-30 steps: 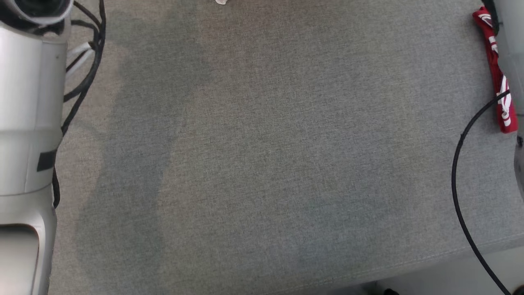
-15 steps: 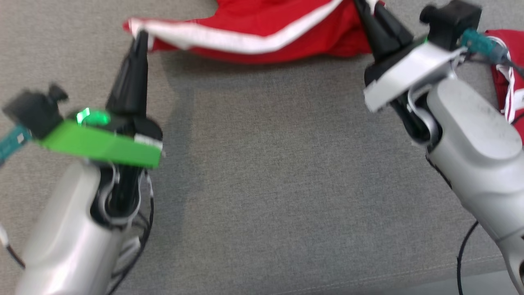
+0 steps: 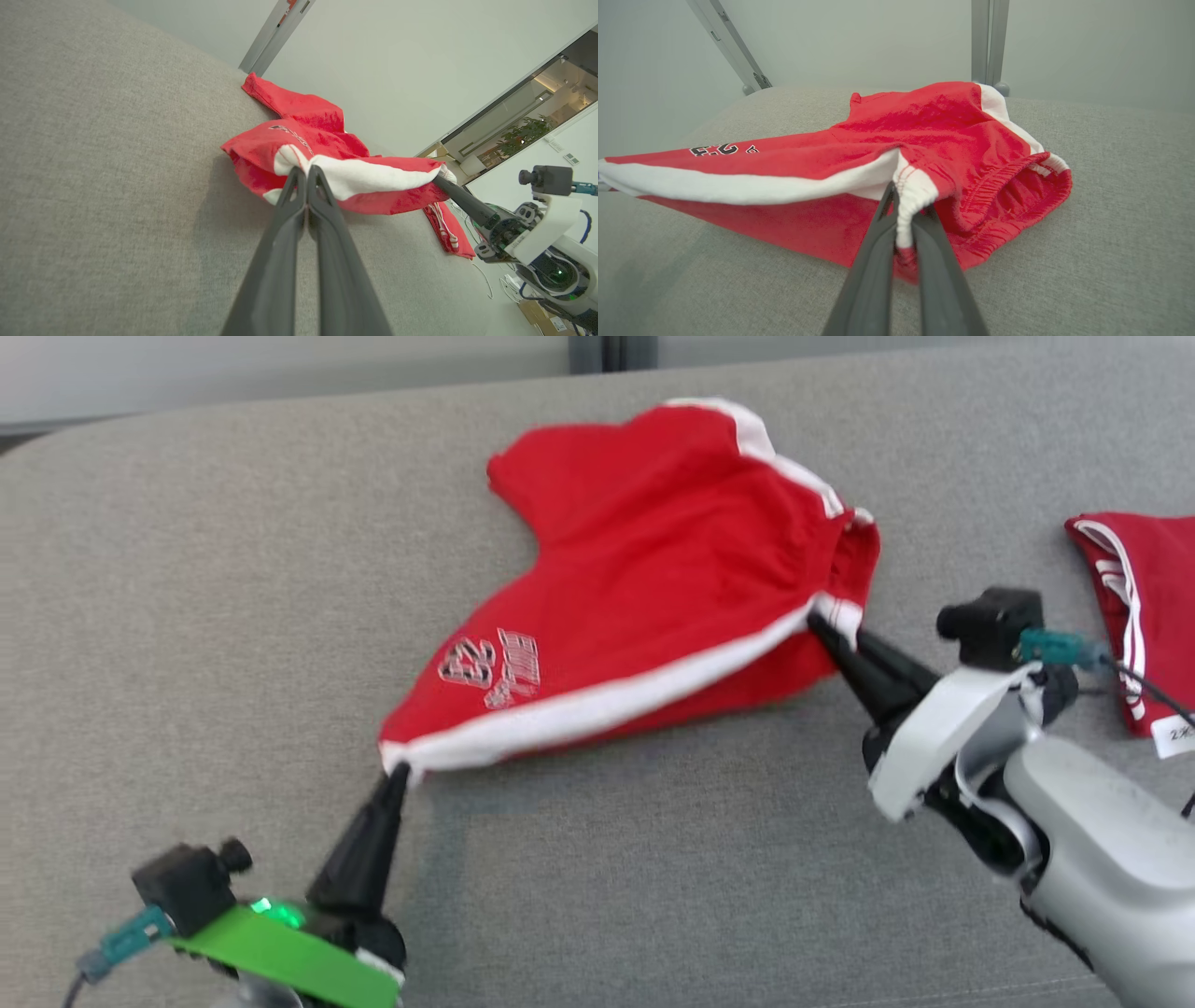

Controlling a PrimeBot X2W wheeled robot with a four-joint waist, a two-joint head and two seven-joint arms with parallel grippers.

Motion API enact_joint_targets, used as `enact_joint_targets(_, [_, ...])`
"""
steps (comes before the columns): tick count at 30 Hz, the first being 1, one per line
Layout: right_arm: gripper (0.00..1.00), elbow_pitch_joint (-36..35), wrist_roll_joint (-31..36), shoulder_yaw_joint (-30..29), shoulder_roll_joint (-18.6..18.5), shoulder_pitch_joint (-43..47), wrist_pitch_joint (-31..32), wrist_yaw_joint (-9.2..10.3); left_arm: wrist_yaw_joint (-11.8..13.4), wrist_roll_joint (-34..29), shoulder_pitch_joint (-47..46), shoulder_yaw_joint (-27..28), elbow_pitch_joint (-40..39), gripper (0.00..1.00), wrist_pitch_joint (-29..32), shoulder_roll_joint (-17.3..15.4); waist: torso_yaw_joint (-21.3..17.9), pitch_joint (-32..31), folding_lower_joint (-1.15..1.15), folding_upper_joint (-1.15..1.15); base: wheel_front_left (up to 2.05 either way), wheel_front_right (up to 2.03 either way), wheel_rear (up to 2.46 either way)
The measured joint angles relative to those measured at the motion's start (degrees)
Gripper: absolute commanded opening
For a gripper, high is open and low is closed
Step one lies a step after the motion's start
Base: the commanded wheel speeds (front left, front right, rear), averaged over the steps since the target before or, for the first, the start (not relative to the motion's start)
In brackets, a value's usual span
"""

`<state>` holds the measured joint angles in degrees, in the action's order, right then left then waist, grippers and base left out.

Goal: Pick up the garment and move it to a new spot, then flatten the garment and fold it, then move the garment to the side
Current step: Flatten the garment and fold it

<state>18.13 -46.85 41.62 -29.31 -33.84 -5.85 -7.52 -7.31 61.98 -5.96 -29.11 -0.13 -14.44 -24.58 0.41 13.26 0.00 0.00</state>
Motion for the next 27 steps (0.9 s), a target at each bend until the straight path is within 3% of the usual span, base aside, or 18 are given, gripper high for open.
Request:
enact_joint_targets(10, [0.0, -7.45, -5.92, -3.87, -5.14, 12.85, 17.11, 0.01, 0.35, 9.06, 8.84, -7.17, -4.35, 0.0, 10.29, -4.54, 1.6, -5.17, 0.0, 0.0, 0.0, 0.0, 0.0])
enact_joint_targets(14, [0.0, -11.47, -8.9, -10.09, -7.08, 20.32, 25.33, 0.02, 1.8, 11.43, 10.89, -7.14, -7.0, 0.0, 12.51, -6.32, 1.86, -5.96, 0.0, 0.0, 0.0, 0.0, 0.0])
enact_joint_targets(18, [0.0, -15.1, -7.43, -17.78, -7.55, 28.35, 34.12, 0.02, 2.96, 12.83, 11.57, -6.84, -9.81, 0.0, 14.1, -7.5, 1.4, -5.97, 0.0, 0.0, 0.0, 0.0, 0.0])
enact_joint_targets(24, [0.0, -21.32, -1.51, -27.87, -0.59, 36.3, 45.62, 0.0, 3.78, 11.87, 9.63, -6.0, -13.08, 0.0, 14.96, -8.73, 0.21, -5.14, 0.0, 0.0, 0.0, 0.0, 0.0])
enact_joint_targets(27, [0.0, -25.61, 1.94, -31.21, 3.58, 37.52, 48.32, 0.02, 3.75, 11.4, 7.73, -6.28, -14.08, 0.0, 15.73, -8.57, -0.66, -4.64, 0.0, 0.0, 0.0, 0.0, 0.0])
